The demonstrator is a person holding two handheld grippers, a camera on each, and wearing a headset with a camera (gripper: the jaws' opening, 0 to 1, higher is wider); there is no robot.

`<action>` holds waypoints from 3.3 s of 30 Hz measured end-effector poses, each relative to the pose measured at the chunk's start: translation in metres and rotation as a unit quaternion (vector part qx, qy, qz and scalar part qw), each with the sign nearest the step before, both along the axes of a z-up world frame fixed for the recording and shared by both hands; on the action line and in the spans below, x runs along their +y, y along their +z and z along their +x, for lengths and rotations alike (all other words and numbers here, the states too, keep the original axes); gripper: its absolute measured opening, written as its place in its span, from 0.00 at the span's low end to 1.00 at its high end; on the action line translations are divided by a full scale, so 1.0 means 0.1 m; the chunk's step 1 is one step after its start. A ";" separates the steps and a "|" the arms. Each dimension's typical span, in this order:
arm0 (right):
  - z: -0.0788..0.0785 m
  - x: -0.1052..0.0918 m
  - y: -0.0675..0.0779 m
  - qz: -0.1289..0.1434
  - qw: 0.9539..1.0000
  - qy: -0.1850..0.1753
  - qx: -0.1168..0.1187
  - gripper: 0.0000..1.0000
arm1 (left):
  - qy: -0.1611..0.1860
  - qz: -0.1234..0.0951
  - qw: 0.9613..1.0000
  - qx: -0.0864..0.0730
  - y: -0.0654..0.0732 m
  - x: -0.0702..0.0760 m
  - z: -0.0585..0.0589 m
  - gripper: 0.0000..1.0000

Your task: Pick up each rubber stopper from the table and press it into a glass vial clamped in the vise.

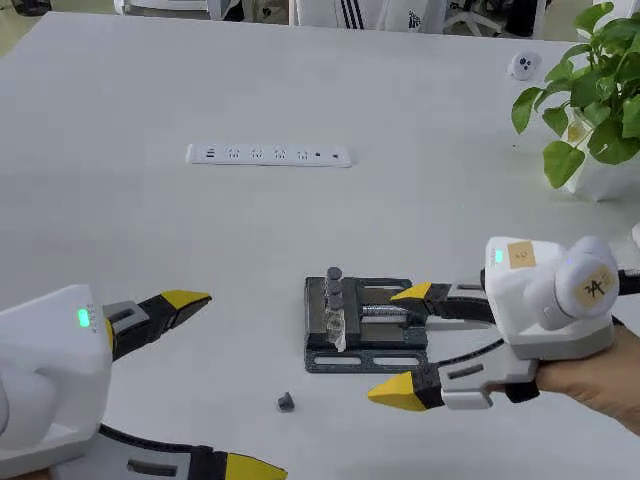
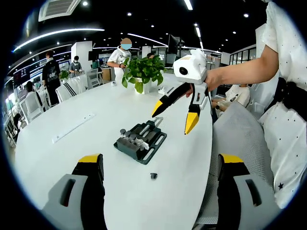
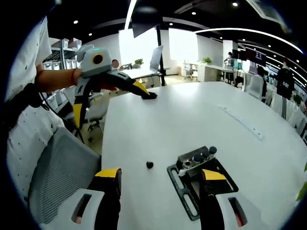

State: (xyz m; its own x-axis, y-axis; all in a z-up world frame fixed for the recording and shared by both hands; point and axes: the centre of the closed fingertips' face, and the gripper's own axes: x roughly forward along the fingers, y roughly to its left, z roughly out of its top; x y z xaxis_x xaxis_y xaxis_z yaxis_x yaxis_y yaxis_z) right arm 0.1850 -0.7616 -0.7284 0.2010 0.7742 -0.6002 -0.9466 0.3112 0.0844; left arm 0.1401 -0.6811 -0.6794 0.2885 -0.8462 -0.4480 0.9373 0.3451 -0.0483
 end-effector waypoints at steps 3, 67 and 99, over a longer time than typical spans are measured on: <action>-0.08 0.05 -0.04 0.013 1.000 0.008 0.005 0.63 | 0.000 0.004 1.000 0.007 -0.05 0.00 -0.01 0.99; -0.09 0.81 -1.10 -0.012 0.984 0.173 0.029 0.11 | 0.016 0.021 0.998 0.058 -0.39 0.11 0.08 0.98; -0.31 0.33 0.31 0.083 0.993 0.078 -0.017 0.07 | -0.062 -0.040 0.997 0.031 0.08 -0.40 -0.01 0.35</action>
